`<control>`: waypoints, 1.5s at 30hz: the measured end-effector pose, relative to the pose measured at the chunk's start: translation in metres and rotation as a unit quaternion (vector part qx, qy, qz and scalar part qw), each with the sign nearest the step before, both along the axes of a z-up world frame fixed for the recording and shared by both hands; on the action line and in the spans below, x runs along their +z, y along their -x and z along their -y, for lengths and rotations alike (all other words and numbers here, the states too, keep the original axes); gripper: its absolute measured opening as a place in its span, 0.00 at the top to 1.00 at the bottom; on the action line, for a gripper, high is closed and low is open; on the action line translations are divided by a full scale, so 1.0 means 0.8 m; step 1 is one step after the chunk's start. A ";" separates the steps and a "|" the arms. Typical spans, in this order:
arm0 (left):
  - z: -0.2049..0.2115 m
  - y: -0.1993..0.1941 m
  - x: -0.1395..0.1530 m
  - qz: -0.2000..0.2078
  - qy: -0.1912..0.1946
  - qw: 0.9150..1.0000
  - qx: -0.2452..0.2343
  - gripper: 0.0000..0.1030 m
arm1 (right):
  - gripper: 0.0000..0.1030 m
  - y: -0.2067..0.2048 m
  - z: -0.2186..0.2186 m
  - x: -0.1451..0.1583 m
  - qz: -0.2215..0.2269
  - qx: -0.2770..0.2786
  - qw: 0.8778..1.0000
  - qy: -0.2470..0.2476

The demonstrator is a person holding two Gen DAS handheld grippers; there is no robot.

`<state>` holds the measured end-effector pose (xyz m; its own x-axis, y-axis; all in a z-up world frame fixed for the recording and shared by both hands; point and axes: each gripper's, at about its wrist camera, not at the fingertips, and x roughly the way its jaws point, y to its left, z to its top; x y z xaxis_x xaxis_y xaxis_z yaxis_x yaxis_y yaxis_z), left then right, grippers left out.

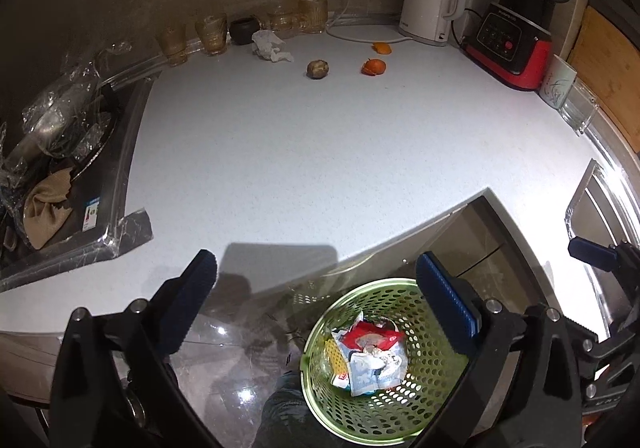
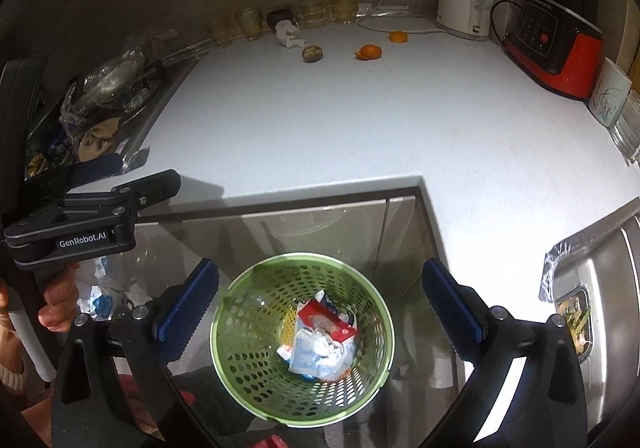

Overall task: Collect trash
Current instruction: 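Move the left gripper to the brown root while the right moves to the orange peel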

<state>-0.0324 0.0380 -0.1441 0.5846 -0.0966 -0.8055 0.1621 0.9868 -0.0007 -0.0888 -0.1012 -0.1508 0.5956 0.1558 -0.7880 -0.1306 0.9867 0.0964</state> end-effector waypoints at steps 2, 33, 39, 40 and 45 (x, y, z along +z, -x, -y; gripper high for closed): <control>-0.003 -0.019 0.005 0.003 0.000 1.000 0.000 0.08 | 0.02 -0.017 0.001 0.008 0.006 -0.004 1.000 0.004; 0.043 -0.375 -0.068 -0.003 0.024 0.997 -0.069 0.15 | 0.02 -0.365 0.043 -0.031 -0.015 -0.085 0.996 0.000; 0.055 -0.404 -0.087 -0.016 0.022 0.997 -0.074 0.24 | 0.02 -0.406 0.052 -0.048 -0.020 -0.094 0.995 0.002; 0.056 -0.407 -0.089 -0.014 0.021 0.997 -0.074 0.26 | 0.02 -0.411 0.052 -0.051 -0.021 -0.094 0.995 0.002; 0.062 -0.416 -0.100 -0.012 0.011 0.996 -0.084 0.50 | 0.02 -0.430 0.056 -0.059 -0.024 -0.096 0.995 0.001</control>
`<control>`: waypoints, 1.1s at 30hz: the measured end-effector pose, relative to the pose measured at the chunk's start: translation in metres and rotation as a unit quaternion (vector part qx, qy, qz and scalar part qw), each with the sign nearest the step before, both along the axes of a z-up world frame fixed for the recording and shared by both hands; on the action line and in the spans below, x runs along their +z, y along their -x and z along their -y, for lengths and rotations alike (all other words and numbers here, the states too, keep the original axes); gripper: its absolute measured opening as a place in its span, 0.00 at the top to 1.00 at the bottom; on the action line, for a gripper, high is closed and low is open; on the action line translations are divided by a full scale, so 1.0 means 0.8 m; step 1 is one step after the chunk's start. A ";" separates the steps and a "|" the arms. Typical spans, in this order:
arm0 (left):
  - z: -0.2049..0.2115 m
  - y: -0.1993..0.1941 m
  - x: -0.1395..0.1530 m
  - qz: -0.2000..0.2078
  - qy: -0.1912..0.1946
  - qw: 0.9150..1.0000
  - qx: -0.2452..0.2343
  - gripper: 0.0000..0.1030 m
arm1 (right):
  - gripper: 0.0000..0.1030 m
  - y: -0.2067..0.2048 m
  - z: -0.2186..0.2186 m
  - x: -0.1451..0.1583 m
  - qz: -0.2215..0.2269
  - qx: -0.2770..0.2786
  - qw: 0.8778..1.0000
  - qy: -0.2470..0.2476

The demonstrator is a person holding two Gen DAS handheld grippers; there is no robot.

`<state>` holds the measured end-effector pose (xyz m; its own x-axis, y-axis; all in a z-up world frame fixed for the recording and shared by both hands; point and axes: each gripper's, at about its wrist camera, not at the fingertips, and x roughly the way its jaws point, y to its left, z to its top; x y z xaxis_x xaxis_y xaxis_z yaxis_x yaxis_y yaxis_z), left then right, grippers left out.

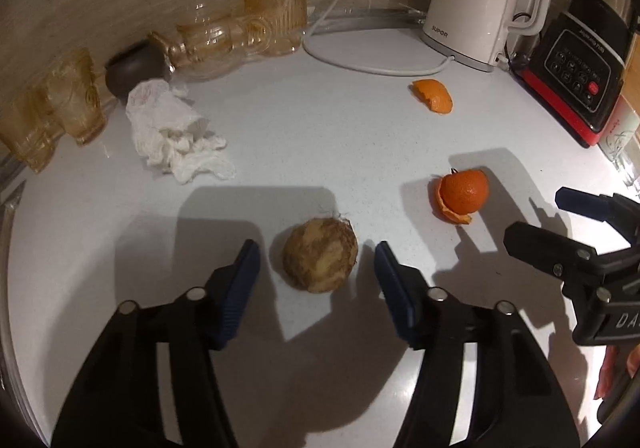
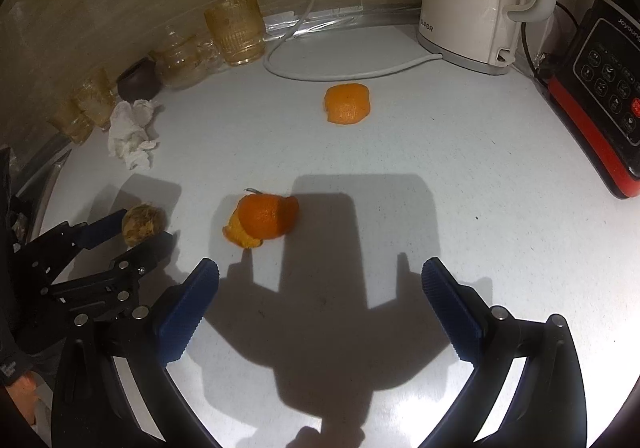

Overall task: Collect trash
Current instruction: 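Move the left gripper to the brown root while the right moves to the orange peel, then grasp the brown root with the left gripper while the right grasps the orange peel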

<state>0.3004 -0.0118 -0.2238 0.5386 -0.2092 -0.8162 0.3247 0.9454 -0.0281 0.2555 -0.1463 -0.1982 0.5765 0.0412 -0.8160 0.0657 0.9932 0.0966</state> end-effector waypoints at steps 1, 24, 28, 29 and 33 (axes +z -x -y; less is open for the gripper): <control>0.002 0.001 -0.001 0.003 -0.002 1.000 -0.004 0.52 | 0.02 -0.002 0.000 0.000 0.000 0.001 1.000 -0.003; -0.058 0.021 0.016 0.009 0.023 0.998 0.050 0.66 | 0.55 -0.051 -0.046 -0.017 0.003 0.046 0.997 0.057; -0.071 0.030 0.019 0.002 0.030 0.998 0.062 0.66 | 0.67 -0.045 -0.044 -0.013 -0.002 0.043 0.998 0.036; -0.073 0.033 0.021 0.002 0.031 0.997 0.065 0.66 | 0.67 -0.043 -0.044 -0.013 -0.003 0.043 0.999 0.032; -0.077 0.054 0.031 0.007 0.034 0.997 0.065 0.66 | 0.68 -0.020 -0.045 0.000 0.005 0.041 0.999 0.020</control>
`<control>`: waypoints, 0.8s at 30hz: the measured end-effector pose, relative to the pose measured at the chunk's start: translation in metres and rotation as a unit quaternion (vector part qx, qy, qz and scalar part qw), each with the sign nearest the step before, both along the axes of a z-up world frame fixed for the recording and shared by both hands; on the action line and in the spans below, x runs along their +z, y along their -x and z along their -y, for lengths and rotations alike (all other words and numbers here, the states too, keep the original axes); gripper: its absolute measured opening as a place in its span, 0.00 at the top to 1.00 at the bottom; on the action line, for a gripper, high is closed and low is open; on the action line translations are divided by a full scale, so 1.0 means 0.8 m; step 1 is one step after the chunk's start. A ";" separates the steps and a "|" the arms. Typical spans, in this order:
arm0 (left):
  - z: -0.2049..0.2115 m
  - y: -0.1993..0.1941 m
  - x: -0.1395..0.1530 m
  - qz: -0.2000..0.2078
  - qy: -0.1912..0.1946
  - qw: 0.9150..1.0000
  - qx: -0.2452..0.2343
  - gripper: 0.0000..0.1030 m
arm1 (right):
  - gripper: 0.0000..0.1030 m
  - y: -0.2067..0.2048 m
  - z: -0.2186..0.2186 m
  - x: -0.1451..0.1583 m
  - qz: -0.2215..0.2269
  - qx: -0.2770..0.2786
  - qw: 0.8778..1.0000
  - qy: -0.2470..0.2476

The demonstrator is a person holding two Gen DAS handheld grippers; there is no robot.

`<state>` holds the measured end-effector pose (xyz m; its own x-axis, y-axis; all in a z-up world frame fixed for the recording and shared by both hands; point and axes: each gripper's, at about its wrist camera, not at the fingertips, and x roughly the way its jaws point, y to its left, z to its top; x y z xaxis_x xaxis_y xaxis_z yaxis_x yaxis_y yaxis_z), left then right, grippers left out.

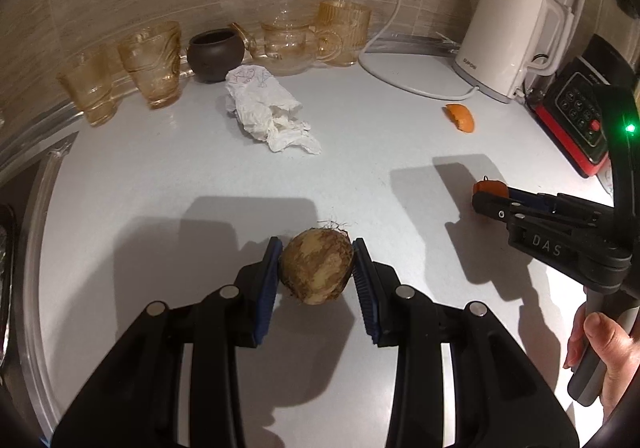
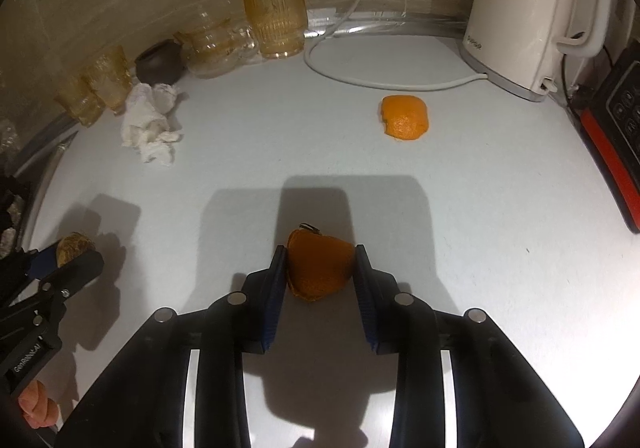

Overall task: Collect trash
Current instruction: 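Grasp the brown root with the left gripper while the right grasps the orange peel, then carry root and peel over the green basket and open both grippers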

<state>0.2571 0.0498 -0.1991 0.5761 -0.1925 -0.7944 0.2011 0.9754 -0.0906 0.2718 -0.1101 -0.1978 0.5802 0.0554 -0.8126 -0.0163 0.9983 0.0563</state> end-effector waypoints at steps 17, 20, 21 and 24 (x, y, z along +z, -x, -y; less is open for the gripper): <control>0.015 0.214 0.052 -0.012 0.024 1.000 -0.008 0.66 | 0.68 0.256 -0.006 0.082 0.036 0.036 0.999 0.003; 0.017 0.256 0.052 -0.022 0.025 0.999 -0.011 0.66 | 0.68 0.308 -0.009 0.083 0.035 0.045 0.998 0.000; 0.019 0.270 0.053 -0.024 0.023 0.999 -0.014 0.66 | 0.68 0.326 -0.010 0.083 0.034 0.048 0.998 -0.001; 0.024 0.312 0.054 -0.022 0.009 1.000 -0.020 0.66 | 0.68 0.372 -0.012 0.079 0.030 0.054 0.998 -0.010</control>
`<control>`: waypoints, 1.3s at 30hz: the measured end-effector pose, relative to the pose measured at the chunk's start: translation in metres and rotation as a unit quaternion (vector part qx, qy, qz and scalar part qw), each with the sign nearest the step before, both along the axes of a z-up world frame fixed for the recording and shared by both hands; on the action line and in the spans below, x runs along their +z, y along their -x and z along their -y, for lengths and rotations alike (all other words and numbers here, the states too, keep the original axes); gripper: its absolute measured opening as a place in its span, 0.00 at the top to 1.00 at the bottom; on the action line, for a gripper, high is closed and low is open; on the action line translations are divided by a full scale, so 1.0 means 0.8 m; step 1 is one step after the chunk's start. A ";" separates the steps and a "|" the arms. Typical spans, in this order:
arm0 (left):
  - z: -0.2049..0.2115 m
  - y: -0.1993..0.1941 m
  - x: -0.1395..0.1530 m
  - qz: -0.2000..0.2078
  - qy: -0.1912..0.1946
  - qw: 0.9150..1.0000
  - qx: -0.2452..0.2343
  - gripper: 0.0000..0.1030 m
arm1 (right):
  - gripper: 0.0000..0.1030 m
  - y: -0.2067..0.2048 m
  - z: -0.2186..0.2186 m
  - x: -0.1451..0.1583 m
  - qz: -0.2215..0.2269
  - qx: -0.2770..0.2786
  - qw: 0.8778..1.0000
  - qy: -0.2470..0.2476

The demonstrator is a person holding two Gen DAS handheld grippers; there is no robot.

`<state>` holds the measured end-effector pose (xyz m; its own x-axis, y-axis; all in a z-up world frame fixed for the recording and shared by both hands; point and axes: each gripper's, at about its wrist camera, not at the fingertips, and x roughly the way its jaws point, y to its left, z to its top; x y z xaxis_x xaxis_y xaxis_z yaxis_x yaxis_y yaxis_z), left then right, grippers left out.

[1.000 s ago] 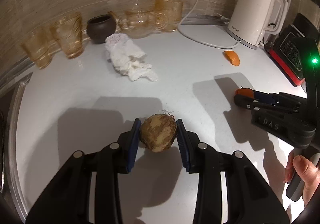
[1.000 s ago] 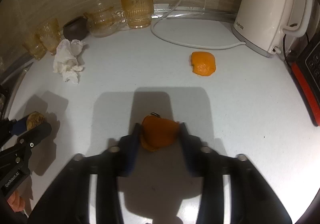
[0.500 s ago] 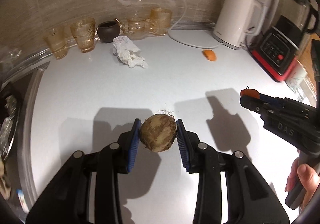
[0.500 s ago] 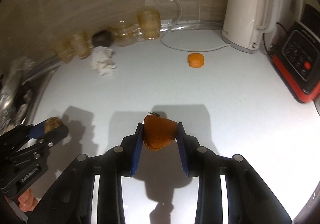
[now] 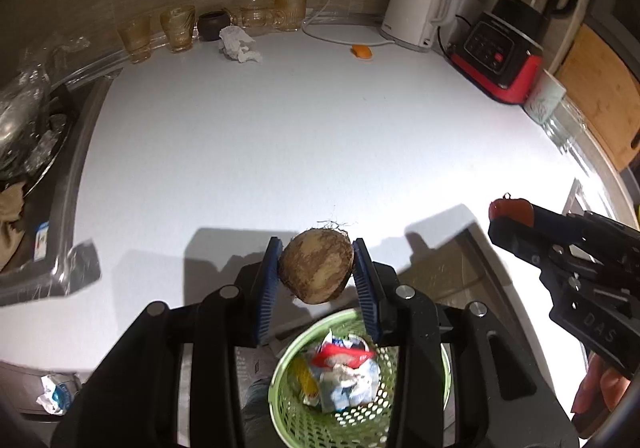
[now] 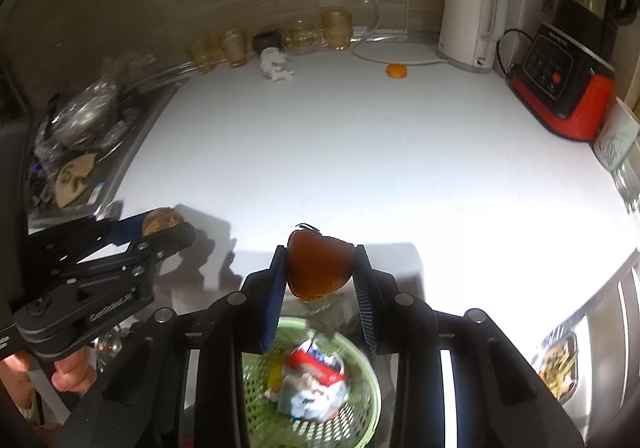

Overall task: Collect trash
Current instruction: 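Carry root and peel over the green basket and open both grippers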

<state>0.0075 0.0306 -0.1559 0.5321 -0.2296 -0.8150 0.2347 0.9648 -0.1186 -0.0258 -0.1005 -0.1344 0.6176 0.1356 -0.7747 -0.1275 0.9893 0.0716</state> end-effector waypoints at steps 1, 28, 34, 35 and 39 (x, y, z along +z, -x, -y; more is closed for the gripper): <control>0.002 0.014 0.000 -0.001 -0.001 1.000 -0.003 0.66 | 0.68 0.017 0.000 -0.002 -0.002 0.002 1.000 0.000; 0.075 0.142 -0.022 -0.004 -0.045 0.998 -0.034 0.23 | 0.66 0.159 0.036 -0.041 -0.029 -0.008 0.999 -0.022; 0.065 0.139 -0.019 -0.003 -0.048 0.999 -0.018 0.18 | 0.66 0.156 0.036 -0.043 -0.031 -0.003 0.999 -0.025; 0.063 0.139 -0.019 -0.003 -0.049 0.999 -0.016 0.18 | 0.66 0.156 0.035 -0.043 -0.032 -0.002 0.999 -0.025; 0.051 0.134 -0.020 -0.002 -0.051 0.999 -0.002 0.18 | 0.66 0.153 0.031 -0.046 -0.036 0.007 0.999 -0.027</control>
<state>-0.0997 -0.0106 -0.1715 0.5276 -0.1462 -0.8368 0.2373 0.9712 -0.0200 -0.1486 -0.1251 -0.1710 0.5587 0.1869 -0.8081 -0.1349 0.9818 0.1339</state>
